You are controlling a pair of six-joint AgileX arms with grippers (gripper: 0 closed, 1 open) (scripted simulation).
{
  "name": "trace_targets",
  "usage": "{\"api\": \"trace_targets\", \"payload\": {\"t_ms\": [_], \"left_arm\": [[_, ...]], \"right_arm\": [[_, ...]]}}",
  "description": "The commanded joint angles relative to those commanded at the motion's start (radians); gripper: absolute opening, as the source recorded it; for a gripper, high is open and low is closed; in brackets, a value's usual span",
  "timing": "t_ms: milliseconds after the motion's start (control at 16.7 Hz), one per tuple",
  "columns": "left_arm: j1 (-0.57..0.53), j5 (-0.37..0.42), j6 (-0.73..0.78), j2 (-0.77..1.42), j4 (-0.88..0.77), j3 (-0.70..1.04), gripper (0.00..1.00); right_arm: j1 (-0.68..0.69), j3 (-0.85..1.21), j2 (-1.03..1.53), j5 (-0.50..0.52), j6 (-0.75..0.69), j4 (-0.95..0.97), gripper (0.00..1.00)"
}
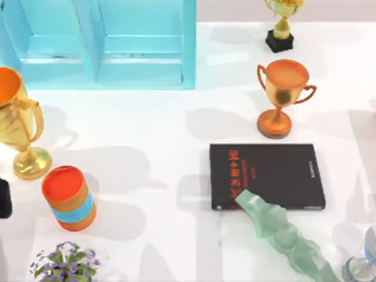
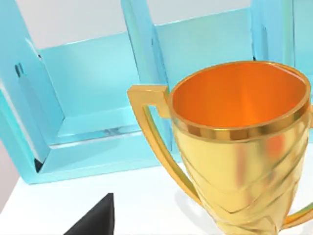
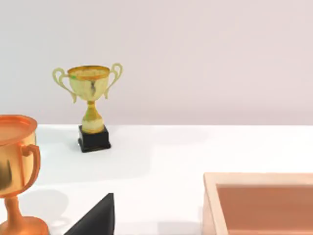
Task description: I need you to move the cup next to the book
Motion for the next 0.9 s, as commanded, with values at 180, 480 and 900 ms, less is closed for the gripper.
{"api": "trace_targets", "payload": {"t_ms": [180,480,900], "left_arm": [[0.04,-0.01,0.247,0.223,-0.131,0.172,1.0],[0.163,-0.02,0.827,0.696,-0.413,0.485,1.0],[0.445,-0.016,1.618,1.247,-0.814,0.852,1.0]], "right_arm": [[0.0,0.0,0.0,0.0,0.0,0.0,1.0],[0.0,0.0,0.0,0.0,0.0,0.0,1.0],[0.0,0.0,0.0,0.0,0.0,0.0,1.0]]}}
